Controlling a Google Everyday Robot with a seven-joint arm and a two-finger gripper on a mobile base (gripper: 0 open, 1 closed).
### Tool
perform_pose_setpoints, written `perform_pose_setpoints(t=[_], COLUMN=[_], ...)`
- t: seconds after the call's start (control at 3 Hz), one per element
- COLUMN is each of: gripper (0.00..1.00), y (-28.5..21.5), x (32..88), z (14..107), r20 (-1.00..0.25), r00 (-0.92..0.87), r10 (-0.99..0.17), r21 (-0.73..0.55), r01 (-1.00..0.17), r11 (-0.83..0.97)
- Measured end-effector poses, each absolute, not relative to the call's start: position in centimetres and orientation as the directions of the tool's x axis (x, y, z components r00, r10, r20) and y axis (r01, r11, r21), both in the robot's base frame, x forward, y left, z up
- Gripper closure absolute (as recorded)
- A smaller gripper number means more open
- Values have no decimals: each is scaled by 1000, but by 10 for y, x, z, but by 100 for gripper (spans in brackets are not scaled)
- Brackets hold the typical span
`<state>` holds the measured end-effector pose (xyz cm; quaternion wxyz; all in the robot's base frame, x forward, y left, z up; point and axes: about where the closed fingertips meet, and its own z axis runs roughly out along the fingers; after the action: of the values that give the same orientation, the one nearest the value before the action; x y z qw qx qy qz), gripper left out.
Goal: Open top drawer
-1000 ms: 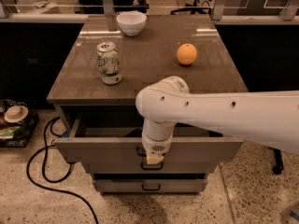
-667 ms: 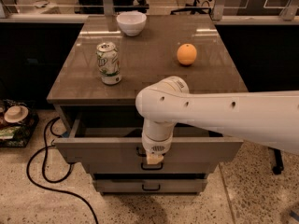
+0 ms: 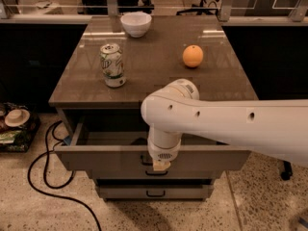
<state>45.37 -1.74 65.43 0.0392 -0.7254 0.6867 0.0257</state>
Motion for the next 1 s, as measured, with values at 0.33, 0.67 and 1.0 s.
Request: perform_pose_setpoints(t=[0.33,0.67,1.0], gripper=[100,100,100], y=[-17,-14,-15], x=[454,434,434], z=[652,662,662], r20=[-91,-77,-77], r00=[55,57,57], r10=[-994,-995,-995], r21=[-22,-43,-44], r01=[-998,-998,-998], r11=[-54,-54,-54])
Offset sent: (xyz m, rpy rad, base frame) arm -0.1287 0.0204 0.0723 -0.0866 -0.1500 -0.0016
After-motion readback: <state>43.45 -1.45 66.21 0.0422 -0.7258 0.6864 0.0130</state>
